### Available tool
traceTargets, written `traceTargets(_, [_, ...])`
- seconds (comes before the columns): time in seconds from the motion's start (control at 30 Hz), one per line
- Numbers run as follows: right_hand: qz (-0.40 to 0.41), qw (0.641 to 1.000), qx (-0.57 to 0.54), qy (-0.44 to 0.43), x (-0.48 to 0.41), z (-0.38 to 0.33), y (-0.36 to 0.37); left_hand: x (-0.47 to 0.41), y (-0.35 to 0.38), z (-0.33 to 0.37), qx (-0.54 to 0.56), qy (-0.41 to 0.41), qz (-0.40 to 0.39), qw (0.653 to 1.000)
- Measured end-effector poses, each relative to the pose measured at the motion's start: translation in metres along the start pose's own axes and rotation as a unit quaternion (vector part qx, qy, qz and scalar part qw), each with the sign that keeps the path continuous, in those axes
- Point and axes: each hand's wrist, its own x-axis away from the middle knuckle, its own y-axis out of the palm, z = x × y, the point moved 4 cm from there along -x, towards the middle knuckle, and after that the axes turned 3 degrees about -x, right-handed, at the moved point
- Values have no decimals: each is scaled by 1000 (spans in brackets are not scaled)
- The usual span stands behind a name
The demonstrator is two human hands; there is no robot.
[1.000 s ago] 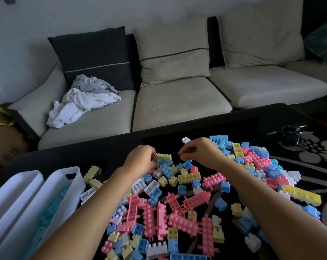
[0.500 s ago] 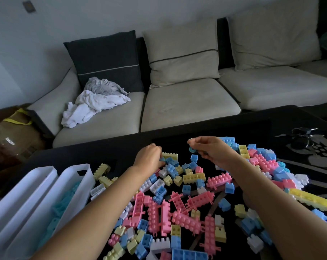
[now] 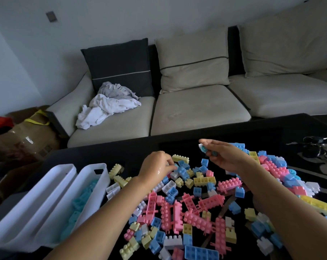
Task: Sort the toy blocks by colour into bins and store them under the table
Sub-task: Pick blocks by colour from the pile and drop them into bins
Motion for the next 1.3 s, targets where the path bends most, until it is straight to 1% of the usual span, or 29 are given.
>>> traceTargets(0.13, [23, 999, 8, 25, 4, 2, 3, 18, -5, -1, 34, -4, -37, 999])
traceTargets(0.27, [38, 998, -20, 39, 8, -6, 14, 34, -16, -11, 71, -39, -34, 996])
traceTargets(0.37, [19, 996, -58, 61, 13, -15, 40, 46, -35, -25, 118, -81, -24, 989])
traceTargets(0.5, [-15, 985, -126, 121, 14, -8, 93, 73, -76, -61, 153, -151, -27, 976])
traceTargets(0.57, [-31, 979, -142, 144, 12, 1, 116, 85, -93, -79, 147, -189, -14, 971])
traceTargets(0.63, [-48, 974, -142, 172, 11, 15, 155, 110, -110, -110, 108, -238, -9, 965])
traceTargets(0.73, [-67, 969, -130, 198, 7, 35, 211, 141, -116, -150, 66, -322, -39, 944])
traceTargets(0.8, [-75, 970, -108, 206, 0, 51, 246, 157, -113, -165, 66, -353, -49, 932])
traceTargets(0.83, [-78, 970, -105, 207, -3, 59, 261, 162, -110, -168, 59, -358, -53, 930])
traceTargets(0.9, [-81, 970, -98, 208, -8, 74, 290, 170, -104, -173, 4, -345, -86, 935])
traceTargets(0.93, [-86, 972, -83, 204, -8, 78, 301, 172, -101, -174, -32, -336, -104, 935])
traceTargets(1.0, [-93, 975, -29, 198, -5, 82, 317, 173, -98, -175, -68, -330, -108, 935])
traceTargets(1.1, [-81, 980, 11, 183, 1, 76, 322, 166, -97, -174, -64, -304, -103, 945])
traceTargets(1.17, [-81, 982, 19, 170, 6, 69, 315, 161, -95, -172, -61, -289, -93, 951])
traceTargets(1.3, [-77, 985, 9, 153, 15, 51, 286, 154, -91, -175, -54, -291, -72, 952])
